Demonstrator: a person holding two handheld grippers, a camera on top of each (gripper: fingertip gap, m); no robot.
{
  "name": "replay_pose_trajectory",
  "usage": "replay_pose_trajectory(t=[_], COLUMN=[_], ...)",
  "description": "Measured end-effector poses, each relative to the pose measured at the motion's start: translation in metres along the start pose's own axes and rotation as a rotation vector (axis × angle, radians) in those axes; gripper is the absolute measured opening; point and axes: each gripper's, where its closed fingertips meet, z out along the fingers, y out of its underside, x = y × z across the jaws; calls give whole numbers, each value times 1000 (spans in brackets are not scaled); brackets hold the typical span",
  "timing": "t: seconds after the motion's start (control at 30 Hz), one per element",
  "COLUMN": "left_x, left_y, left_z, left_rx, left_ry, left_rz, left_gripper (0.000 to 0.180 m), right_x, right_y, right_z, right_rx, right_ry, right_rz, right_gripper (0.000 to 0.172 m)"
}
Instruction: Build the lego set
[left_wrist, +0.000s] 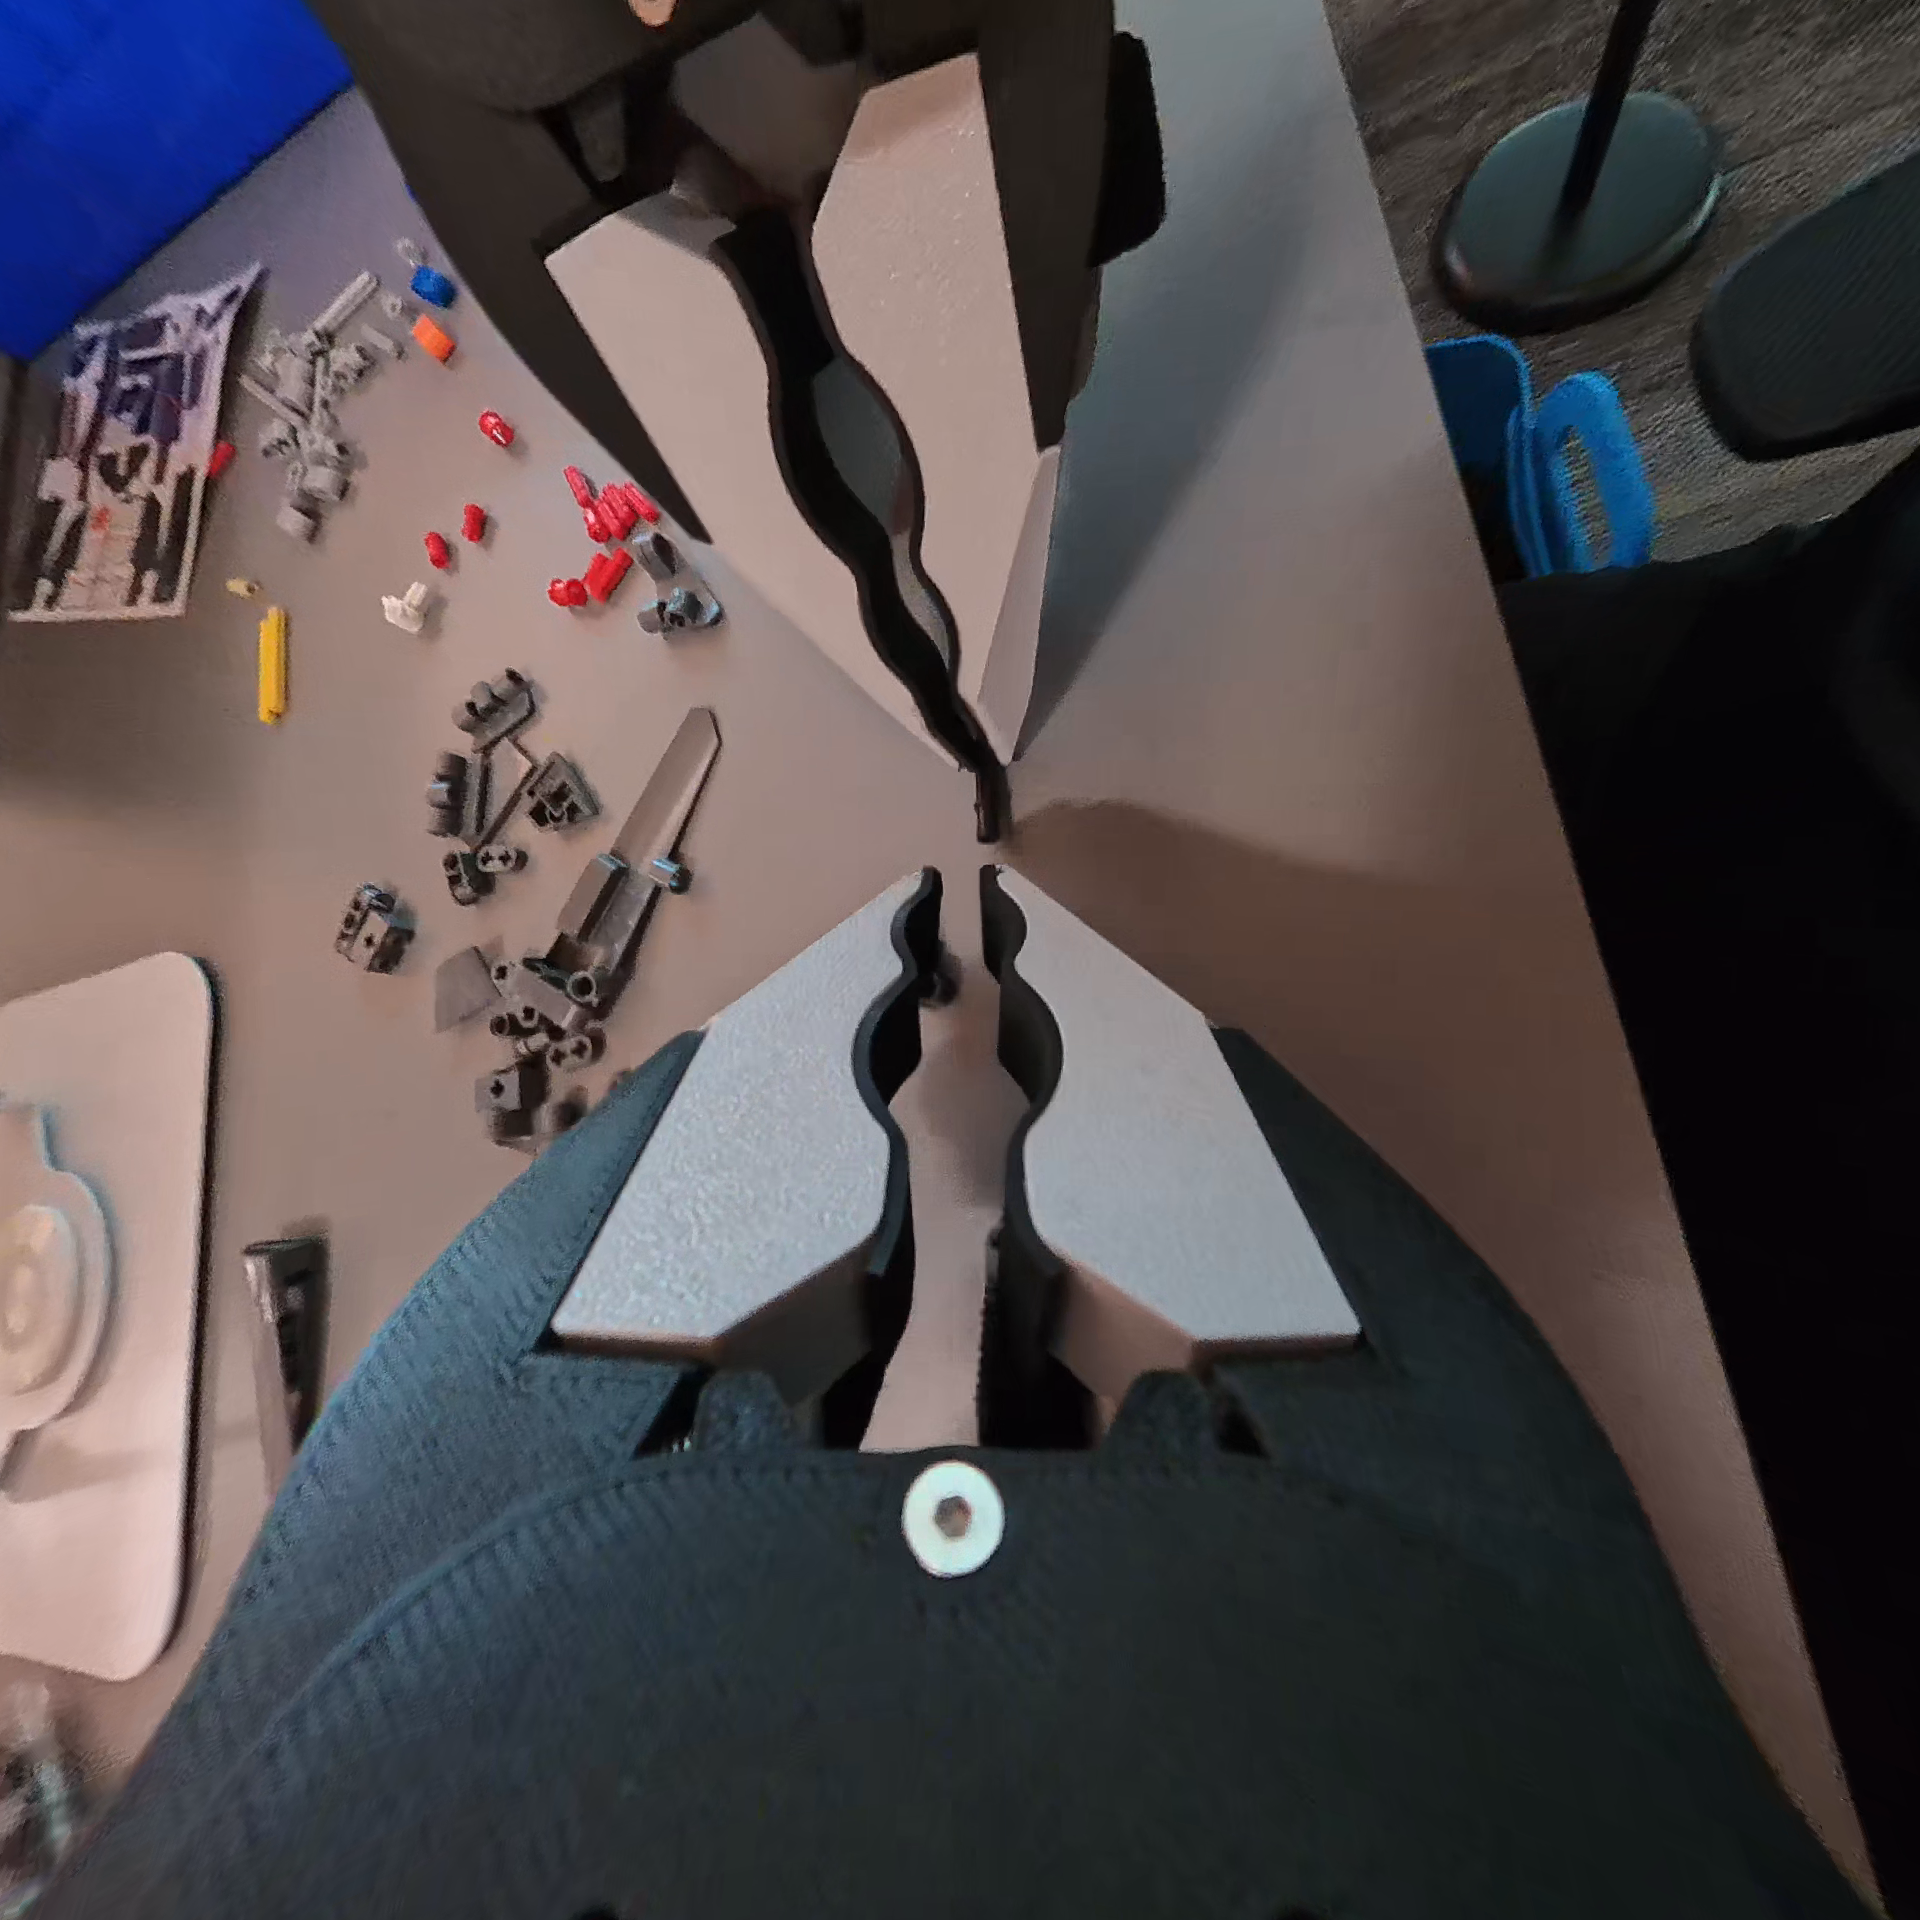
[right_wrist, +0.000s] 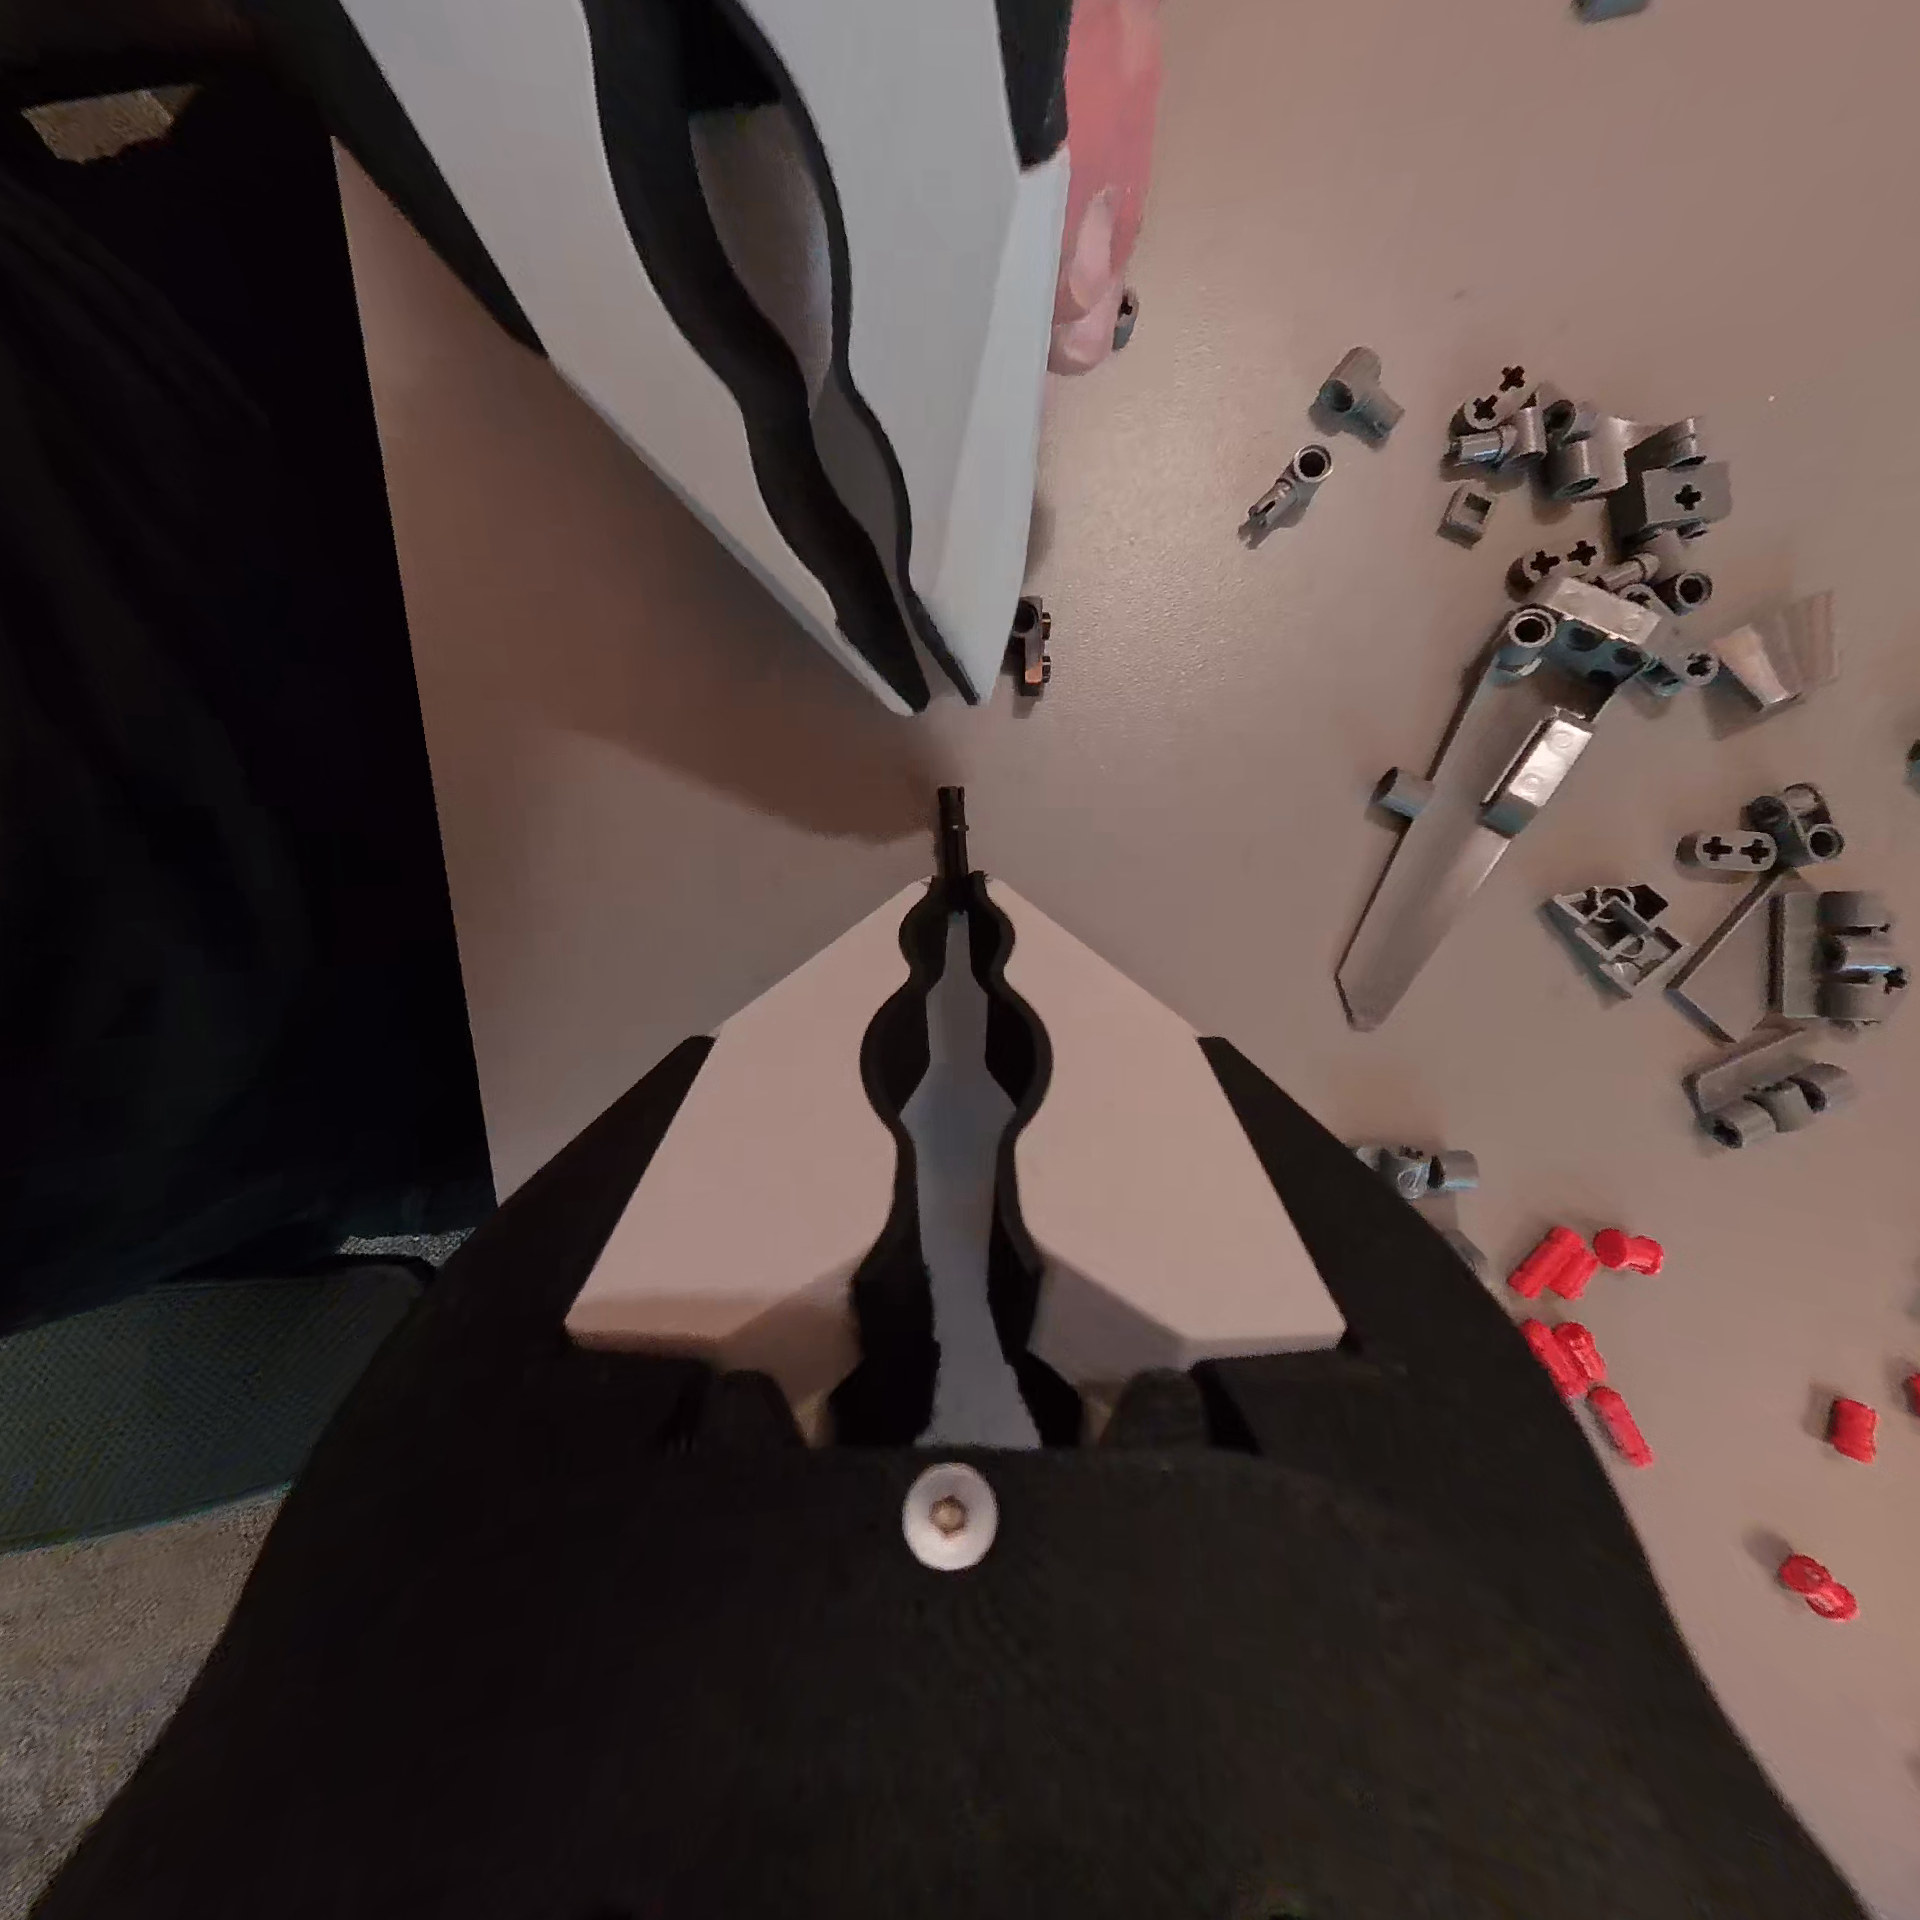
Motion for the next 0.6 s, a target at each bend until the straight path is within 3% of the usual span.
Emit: replay_pose_trajectory(t=[0.33, 0.6], left_x=[-7, -9], left_y=[-9, -12], left_z=[8, 11], left_rx=[-28, -42], left_ry=[-162, -210], left_rz=[202, 260], left_gripper=[7, 11], right_x=[3, 5], right_y=[-8, -13], right_z=[-13, -17], right_rx=[75, 91], right_ry=[-12, -10], right_rz=[30, 25], right_gripper=[0, 0])
